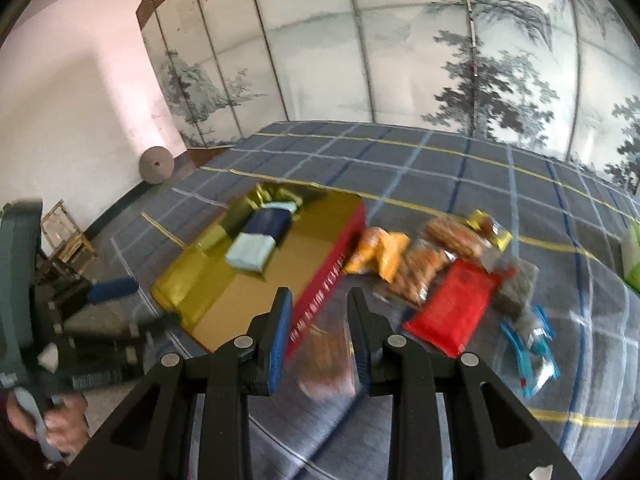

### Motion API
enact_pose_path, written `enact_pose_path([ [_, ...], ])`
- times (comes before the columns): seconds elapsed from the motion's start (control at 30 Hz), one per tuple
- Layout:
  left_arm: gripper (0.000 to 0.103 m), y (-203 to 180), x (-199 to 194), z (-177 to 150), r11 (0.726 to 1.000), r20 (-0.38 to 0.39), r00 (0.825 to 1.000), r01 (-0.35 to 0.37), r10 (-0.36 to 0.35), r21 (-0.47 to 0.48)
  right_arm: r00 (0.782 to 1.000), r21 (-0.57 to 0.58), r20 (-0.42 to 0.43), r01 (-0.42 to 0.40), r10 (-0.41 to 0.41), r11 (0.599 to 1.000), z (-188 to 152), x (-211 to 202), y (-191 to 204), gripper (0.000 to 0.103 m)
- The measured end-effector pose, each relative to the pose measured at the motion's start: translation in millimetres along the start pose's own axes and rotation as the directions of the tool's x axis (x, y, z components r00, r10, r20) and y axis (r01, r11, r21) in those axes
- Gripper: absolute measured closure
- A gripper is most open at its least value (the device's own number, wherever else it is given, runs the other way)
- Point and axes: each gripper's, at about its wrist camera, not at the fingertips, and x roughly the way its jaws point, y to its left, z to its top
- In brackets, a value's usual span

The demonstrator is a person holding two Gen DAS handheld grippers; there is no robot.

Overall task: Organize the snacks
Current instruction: 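Lift the brown pastry box with the right tool over the gold tin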

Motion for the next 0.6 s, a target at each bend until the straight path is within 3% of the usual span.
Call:
enact_pose_path([
  [0.17,0.023,5.6,-4.1,-5.2,1.0,0.016,1.0,-0.008,0.009,-0.009,1.0,-0.006,0.003,-0.028,0.028,1.0,20.1,15.0,8.1,0.077],
  [0.3,0.023,22.0,2.2,-7.0,0.999,-0.03,0.999,0.012,-0.013,-0.042,1.0,-0.01,-0.009,-0.017,0.017,1.0,25.3,16.7,7.4,0.074],
  [0.33,0.023,25.6,1.7,-7.9,0.999,-0.028,1.0,0.01,-0.011,-0.05,0.999,-0.02,-0.036,-0.032,0.031,0.999,21.2,14.5,5.9,0.074],
  [0.43,0.023,29.1,-3.4,-12.7,0.999,0.015,1.0,-0.02,0.021,-0.04,0.993,-0.08,-0.112,0.034,-0.043,0.996,-5.5,13.6,6.7,0.056],
  [0.6,0.023,21.1,-4.6,-13.6,1.0,0.011,1.0,-0.008,0.009,-0.019,0.967,-0.044,-0.248,0.044,-0.054,0.998,-38.2,38.7,-9.1,0.055],
])
